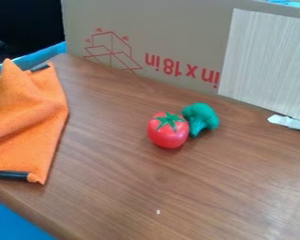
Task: Unfold the cloth from bottom left to top right
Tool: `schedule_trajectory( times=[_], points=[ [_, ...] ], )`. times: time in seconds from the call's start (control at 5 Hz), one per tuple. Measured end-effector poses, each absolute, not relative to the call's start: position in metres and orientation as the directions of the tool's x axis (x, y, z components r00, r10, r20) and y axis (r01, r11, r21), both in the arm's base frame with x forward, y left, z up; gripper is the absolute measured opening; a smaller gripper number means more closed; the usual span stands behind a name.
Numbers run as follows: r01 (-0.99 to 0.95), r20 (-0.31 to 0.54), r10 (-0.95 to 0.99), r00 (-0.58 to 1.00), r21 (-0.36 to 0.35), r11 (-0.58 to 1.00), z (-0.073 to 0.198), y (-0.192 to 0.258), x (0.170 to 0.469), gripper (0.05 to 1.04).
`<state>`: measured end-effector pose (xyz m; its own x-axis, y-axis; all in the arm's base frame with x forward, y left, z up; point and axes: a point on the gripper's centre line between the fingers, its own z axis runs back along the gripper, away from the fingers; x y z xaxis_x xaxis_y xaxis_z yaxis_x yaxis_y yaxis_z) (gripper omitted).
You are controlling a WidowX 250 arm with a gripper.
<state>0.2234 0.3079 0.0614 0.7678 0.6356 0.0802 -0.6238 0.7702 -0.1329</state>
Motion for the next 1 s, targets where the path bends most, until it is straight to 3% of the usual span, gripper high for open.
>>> schedule_trajectory(
  times=[0.4,0.6,0.8,1.0],
  points=[
    [-0.632,0.057,0.644,0.763,-0.146,0.761,0.0575,0.3049,0.2239,0.23],
    [-0.63,0.056,0.642,0.764,-0.15,0.762,0.0582,0.3042,0.2239,0.102],
    [-0.633,0.042,0.647,0.761,-0.174,0.755,0.0594,0.3012,0.2235,0.07],
    [-0.665,0.0,0.671,0.742,-0.131,0.735,0.0612,0.2974,0.2242,0.068]
  ],
)
